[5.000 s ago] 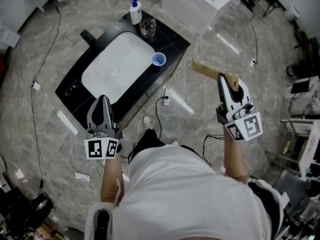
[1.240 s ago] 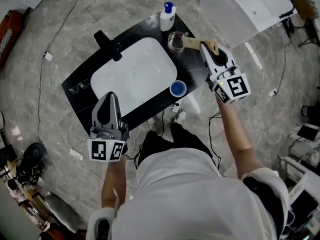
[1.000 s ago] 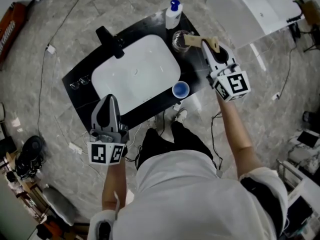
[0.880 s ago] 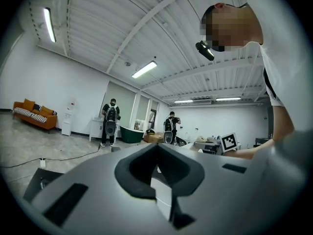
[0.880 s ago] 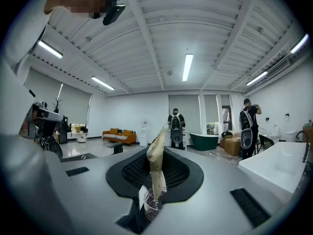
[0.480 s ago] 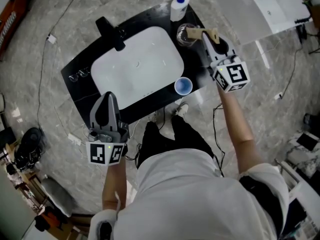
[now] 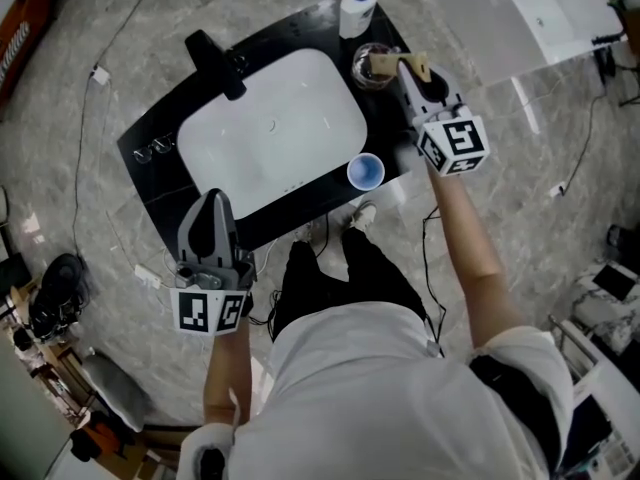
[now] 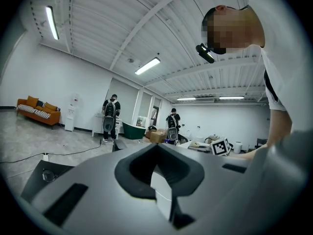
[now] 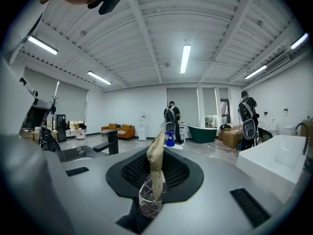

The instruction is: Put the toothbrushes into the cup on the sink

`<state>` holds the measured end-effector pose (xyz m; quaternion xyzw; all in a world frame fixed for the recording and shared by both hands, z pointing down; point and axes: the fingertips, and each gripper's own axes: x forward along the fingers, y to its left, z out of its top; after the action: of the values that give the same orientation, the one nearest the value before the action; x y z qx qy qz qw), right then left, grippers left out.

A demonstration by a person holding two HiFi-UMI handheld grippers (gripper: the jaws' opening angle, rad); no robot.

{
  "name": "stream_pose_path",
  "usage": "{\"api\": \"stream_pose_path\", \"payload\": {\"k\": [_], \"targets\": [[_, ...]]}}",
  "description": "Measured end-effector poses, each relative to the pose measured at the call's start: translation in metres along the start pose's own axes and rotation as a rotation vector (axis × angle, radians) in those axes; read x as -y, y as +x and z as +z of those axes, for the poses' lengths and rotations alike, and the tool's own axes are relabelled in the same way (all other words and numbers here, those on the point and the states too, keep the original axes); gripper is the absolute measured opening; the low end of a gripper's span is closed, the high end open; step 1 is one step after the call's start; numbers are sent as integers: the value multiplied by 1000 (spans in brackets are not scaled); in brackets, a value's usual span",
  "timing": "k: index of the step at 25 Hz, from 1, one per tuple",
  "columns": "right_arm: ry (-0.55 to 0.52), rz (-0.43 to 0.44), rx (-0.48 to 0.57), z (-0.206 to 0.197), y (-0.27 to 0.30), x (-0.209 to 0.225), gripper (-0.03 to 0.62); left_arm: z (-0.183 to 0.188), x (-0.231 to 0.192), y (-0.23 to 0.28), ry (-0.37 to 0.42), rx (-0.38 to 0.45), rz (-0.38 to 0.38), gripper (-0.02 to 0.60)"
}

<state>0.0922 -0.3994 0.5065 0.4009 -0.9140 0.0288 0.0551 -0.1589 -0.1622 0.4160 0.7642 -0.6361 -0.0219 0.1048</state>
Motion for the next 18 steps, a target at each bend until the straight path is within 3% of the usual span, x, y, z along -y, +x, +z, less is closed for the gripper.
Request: {"api": "stream_pose_path", "payload": {"k": [11, 18], "targets": [[41, 29, -34, -21, 17, -10, 74, -10, -11, -17, -19, -10, 36, 3], [4, -2, -49, -21, 16, -3, 149, -6, -9, -21, -23, 3, 24, 3]]}}
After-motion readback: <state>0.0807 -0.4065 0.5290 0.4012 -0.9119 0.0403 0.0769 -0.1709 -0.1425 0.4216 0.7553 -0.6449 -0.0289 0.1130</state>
